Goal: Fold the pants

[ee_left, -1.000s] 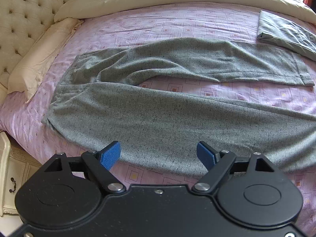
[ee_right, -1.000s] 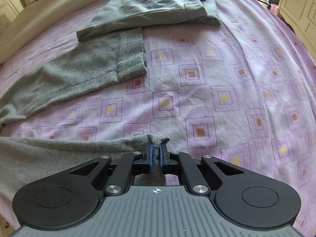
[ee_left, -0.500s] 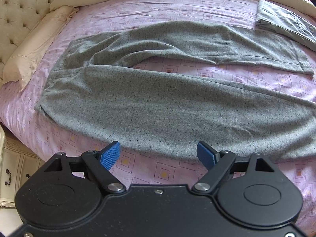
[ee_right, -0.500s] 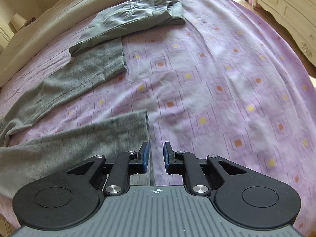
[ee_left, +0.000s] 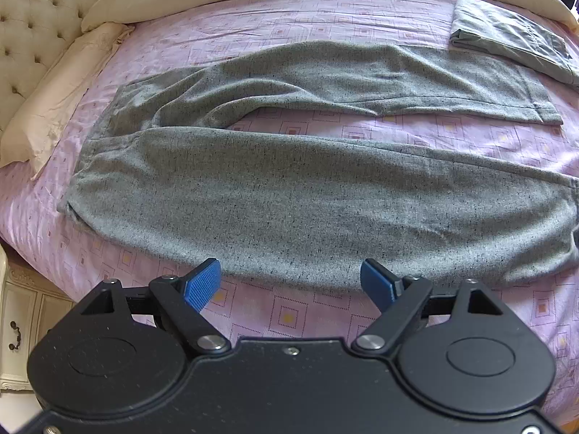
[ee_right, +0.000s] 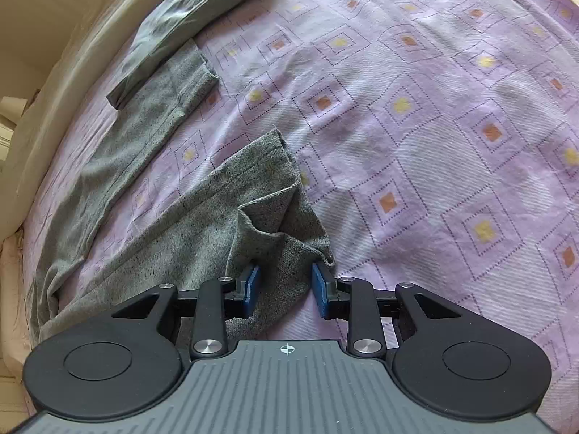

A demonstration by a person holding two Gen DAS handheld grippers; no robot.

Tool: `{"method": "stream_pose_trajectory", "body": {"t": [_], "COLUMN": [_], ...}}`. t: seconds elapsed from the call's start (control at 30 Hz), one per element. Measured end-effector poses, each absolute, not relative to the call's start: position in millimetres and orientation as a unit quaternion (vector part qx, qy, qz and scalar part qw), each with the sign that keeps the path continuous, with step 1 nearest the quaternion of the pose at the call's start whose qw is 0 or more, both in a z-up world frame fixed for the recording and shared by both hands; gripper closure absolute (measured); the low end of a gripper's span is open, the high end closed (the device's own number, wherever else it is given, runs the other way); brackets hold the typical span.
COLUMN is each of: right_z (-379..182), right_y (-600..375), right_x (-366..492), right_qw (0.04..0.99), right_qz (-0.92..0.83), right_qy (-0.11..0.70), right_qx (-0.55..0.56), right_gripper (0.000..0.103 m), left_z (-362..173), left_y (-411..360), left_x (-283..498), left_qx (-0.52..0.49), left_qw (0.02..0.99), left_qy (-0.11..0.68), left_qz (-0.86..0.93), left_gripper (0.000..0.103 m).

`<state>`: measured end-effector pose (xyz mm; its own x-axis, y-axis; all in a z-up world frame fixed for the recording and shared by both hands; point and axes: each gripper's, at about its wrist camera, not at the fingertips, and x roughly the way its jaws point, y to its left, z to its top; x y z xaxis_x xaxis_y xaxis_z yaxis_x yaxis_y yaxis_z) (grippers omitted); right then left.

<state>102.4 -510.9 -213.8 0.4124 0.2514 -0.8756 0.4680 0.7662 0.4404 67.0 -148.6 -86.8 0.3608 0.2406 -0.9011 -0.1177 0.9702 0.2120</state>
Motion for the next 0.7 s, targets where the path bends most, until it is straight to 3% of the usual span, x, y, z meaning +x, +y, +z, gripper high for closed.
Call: {"method": "stream_pose_trajectory", "body": {"t": [0.03, 0.07, 0.3, 0.53, 0.6, 0.7], "right_z": [-212.2, -208.6, -144.6, -184.3, -164.8, -140.1], "right_y": [-509.4, -507.1, -507.5, -523.7, -522.4, -520.4], "right_x": [108.7, 112.3, 85.6, 81.8, 79.6, 85.8], "right_qw": [0.768, 0.770, 0.803, 0.757, 0.782, 0.842], "right_qz": [-0.073, -0.075, -0.090, -0.121, -0.122, -0.092], "right_qy": [0.544, 0.548, 0.537, 0.592, 0.565, 0.497], "right_qx": [0.329, 0.317, 0.245, 0.247, 0.234, 0.188], "right_gripper": [0.079, 0.095, 0.098, 0.095, 0.088, 0.086], "left_z": [-87.5, -88.9, -94.6, -103.2, -100.4, -97.9], "left_y": [-148.8, -148.6, -147.2, -148.6, -147.6, -143.3], "left_x": [66.8, 66.2, 68.3, 73.2, 73.3, 73.2], "left_qx": [0.056, 0.056, 0.063, 0.076, 0.075, 0.064], "left_qw": [0.822, 0.822, 0.819, 0.811, 0.813, 0.816], "left_qy": [0.555, 0.556, 0.560, 0.572, 0.569, 0.565], "left_qz": [0.110, 0.111, 0.112, 0.100, 0.100, 0.105], "left_gripper": [0.018, 0.018, 0.018, 0.018, 0.018, 0.018]}}
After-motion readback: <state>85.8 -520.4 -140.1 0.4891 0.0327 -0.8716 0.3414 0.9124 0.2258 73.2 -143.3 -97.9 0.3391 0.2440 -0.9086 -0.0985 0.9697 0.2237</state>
